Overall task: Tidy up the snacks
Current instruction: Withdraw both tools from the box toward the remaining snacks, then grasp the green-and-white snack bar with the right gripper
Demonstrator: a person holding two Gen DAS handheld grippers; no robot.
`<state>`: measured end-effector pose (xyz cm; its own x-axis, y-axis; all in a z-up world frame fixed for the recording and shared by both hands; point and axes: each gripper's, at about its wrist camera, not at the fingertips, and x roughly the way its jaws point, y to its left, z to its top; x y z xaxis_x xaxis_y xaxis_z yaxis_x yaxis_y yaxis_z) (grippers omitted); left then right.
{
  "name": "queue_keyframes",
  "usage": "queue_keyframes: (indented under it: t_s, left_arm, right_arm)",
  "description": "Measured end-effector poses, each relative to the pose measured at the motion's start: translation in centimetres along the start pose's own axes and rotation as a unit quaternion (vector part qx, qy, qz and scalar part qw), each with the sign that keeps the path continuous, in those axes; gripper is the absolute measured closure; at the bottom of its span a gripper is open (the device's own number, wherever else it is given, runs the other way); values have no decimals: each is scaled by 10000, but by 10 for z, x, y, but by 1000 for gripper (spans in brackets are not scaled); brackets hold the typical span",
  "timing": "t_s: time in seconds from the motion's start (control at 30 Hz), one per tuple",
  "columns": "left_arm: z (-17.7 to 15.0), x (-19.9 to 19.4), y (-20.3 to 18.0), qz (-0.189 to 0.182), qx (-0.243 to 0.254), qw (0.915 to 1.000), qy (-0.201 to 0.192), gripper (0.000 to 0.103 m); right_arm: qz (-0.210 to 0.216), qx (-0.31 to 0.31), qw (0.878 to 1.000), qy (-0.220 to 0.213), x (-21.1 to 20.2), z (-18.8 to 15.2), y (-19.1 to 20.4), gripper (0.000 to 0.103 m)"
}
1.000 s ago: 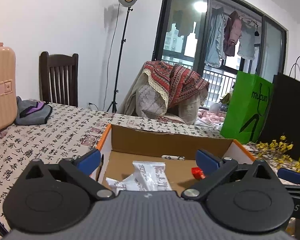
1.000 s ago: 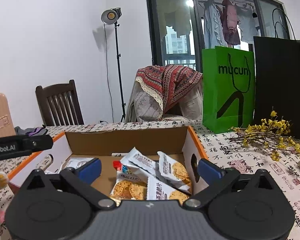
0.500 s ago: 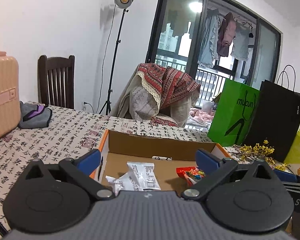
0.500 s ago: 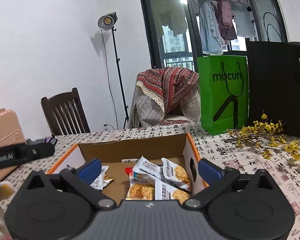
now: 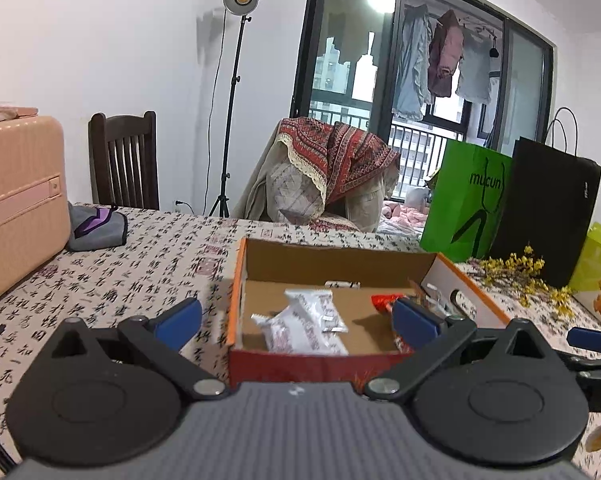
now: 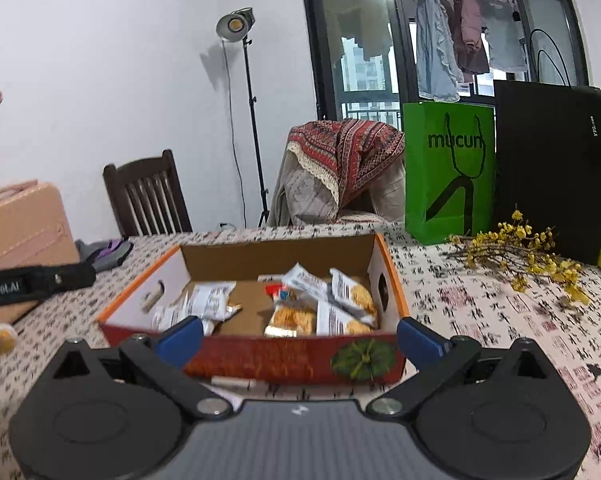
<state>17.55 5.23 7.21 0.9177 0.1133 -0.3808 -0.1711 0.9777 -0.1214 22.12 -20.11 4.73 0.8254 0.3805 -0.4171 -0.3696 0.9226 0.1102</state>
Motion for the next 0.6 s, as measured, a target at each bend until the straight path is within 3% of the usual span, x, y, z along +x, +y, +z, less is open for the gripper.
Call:
queue_keyframes:
  t_s: [0.6]
  left_arm:
    - [-76, -41, 36, -171, -234, 9985, 454, 0]
  right_arm:
    - [-138, -179, 9988, 427, -37, -67, 11, 0]
